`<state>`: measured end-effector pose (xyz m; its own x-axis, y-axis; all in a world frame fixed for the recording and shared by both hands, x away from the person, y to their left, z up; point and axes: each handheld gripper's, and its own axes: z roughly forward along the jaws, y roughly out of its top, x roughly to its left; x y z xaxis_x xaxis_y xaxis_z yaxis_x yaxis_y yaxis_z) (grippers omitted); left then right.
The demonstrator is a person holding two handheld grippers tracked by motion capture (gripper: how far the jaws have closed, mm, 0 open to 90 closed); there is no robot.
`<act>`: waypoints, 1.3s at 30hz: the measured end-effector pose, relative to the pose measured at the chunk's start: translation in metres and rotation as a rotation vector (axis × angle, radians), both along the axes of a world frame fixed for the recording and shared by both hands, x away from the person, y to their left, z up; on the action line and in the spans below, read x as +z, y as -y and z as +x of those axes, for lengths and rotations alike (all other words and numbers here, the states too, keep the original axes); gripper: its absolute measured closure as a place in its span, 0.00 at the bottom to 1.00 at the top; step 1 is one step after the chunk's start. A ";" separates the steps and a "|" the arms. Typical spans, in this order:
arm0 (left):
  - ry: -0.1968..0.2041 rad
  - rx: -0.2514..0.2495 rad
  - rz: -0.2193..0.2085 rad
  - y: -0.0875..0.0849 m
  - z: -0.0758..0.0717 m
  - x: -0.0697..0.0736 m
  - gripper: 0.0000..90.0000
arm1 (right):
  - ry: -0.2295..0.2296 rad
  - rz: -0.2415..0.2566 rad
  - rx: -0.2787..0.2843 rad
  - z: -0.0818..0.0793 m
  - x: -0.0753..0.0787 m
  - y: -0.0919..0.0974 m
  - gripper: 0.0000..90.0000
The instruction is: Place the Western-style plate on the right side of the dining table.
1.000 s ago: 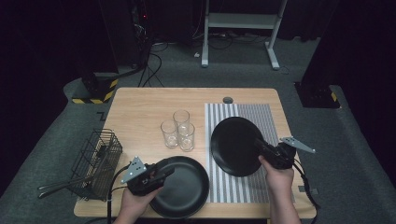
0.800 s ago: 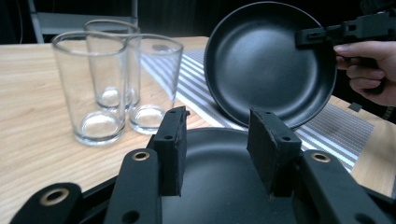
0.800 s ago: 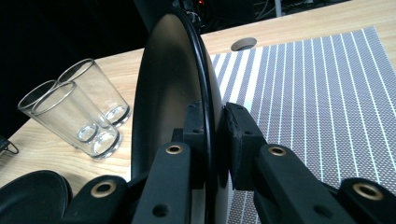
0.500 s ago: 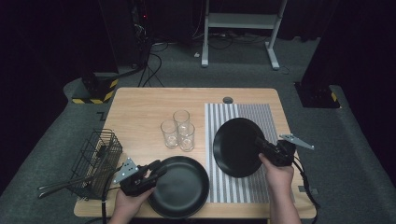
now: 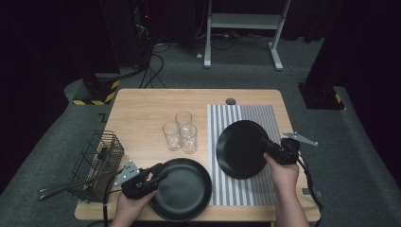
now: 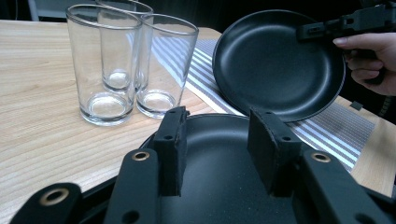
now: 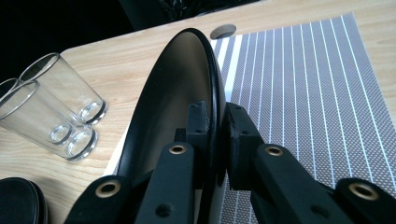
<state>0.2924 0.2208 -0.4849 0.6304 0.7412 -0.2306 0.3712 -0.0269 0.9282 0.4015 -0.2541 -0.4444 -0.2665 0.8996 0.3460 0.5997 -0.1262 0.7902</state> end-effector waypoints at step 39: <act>-0.026 0.000 -0.030 -0.003 0.000 -0.004 0.64 | -0.138 0.044 0.076 0.023 -0.016 0.033 0.91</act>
